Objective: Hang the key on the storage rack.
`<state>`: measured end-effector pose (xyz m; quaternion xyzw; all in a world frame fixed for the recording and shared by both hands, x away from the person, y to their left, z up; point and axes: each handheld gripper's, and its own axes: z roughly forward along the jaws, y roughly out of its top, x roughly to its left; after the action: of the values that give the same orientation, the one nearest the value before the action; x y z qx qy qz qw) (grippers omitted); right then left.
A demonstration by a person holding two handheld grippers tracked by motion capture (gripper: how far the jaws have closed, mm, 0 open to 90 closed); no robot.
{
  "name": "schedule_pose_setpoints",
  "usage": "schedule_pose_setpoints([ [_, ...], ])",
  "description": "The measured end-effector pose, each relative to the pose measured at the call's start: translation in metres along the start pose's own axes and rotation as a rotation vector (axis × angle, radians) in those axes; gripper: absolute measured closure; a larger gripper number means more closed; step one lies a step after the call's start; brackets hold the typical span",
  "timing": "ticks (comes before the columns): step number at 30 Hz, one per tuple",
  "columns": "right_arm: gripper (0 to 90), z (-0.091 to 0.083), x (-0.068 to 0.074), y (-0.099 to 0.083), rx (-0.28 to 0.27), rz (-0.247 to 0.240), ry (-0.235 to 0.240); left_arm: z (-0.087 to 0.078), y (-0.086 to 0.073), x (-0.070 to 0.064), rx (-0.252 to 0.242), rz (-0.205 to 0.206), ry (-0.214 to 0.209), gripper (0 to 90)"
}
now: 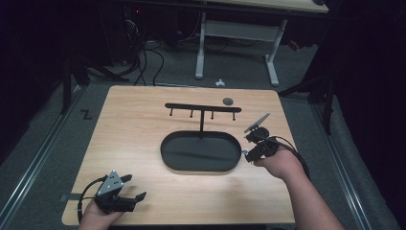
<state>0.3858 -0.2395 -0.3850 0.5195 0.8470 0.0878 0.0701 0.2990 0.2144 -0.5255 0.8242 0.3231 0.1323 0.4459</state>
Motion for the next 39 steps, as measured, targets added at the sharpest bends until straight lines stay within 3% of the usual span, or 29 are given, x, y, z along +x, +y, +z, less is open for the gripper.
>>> schedule_pose_setpoints([
  [28, 68.3, -0.038, 0.006, 0.05, -0.056, -0.004, 0.001, -0.003, 0.0, 0.002, -0.009, -0.008, -0.004, 15.5],
  [39, 68.3, -0.041, 0.009, 0.066, -0.051, -0.013, -0.006, -0.005, 0.0, 0.003, -0.013, -0.007, 0.003, 15.5],
])
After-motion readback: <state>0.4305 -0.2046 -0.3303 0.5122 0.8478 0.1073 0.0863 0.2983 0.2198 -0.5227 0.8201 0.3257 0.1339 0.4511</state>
